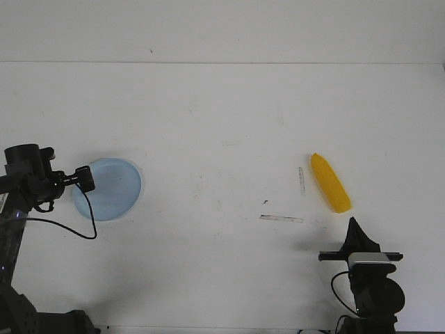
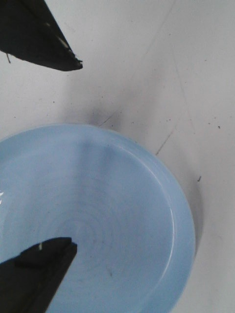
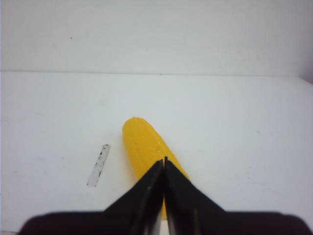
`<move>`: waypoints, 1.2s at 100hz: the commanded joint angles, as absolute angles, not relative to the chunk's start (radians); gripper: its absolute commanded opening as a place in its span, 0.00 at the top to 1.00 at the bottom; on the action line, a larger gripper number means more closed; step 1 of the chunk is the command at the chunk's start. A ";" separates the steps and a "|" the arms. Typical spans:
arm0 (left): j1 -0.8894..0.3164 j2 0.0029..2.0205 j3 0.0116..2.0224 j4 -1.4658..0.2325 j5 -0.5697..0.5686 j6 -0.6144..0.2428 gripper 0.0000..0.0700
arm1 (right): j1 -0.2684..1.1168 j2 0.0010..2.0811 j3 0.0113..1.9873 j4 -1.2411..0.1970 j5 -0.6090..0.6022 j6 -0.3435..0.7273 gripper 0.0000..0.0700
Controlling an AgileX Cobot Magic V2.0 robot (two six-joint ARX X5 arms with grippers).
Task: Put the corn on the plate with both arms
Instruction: 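Open the left gripper and lower it onto the blue plate's rim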
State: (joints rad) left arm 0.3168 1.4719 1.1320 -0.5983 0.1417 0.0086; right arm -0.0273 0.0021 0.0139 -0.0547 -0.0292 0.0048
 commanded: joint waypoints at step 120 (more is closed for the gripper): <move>0.321 1.660 1.146 -0.601 0.147 0.007 0.98 | -0.028 0.001 0.013 -0.053 -0.027 0.015 1.00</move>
State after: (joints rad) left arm 0.3168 1.6390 1.1336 -0.5991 0.1410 0.0082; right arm -0.0273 0.0021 0.0139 -0.0628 -0.0292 0.0048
